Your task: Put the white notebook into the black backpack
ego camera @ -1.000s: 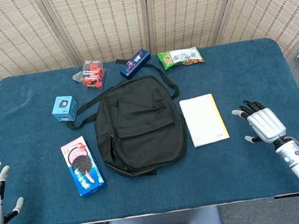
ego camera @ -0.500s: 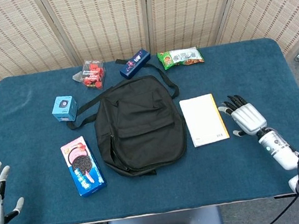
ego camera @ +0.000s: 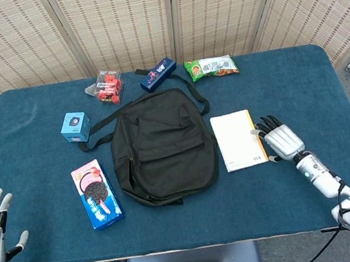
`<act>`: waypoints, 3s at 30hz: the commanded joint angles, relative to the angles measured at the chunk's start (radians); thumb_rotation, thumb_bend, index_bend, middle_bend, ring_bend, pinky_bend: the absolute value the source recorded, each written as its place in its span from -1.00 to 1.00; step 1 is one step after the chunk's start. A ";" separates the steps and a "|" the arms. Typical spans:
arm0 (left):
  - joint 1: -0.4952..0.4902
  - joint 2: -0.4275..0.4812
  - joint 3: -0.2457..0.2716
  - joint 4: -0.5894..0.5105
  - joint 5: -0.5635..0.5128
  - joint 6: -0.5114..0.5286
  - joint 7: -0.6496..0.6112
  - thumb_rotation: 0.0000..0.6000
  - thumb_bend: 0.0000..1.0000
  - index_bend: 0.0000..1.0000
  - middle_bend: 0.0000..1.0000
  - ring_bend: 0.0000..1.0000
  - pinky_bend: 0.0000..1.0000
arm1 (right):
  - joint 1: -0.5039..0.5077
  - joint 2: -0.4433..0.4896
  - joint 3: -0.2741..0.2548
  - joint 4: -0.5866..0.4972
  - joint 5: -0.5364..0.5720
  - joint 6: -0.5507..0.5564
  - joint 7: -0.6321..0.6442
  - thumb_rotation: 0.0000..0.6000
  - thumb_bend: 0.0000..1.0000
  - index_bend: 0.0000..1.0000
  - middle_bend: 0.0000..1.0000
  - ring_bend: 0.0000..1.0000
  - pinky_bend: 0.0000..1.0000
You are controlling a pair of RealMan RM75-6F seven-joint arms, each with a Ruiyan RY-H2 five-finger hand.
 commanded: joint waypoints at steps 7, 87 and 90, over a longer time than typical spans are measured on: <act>0.002 -0.001 0.001 0.000 0.000 0.000 0.003 1.00 -0.43 -0.94 -1.00 -1.00 -1.00 | 0.017 -0.024 -0.021 0.011 -0.018 0.021 0.011 1.00 -1.00 -0.62 -0.73 -0.99 -0.91; 0.014 -0.022 -0.001 0.041 -0.007 -0.005 -0.047 1.00 -0.43 -0.94 -1.00 -1.00 -1.00 | 0.200 -0.093 0.026 -0.013 0.026 -0.023 -0.025 1.00 -0.27 -0.34 -0.45 -0.83 -0.89; 0.012 -0.021 -0.002 0.043 -0.009 -0.008 -0.050 1.00 -0.43 -0.94 -1.00 -1.00 -1.00 | 0.206 -0.109 0.032 -0.010 0.034 -0.031 -0.038 1.00 -0.28 -0.34 -0.45 -0.82 -0.89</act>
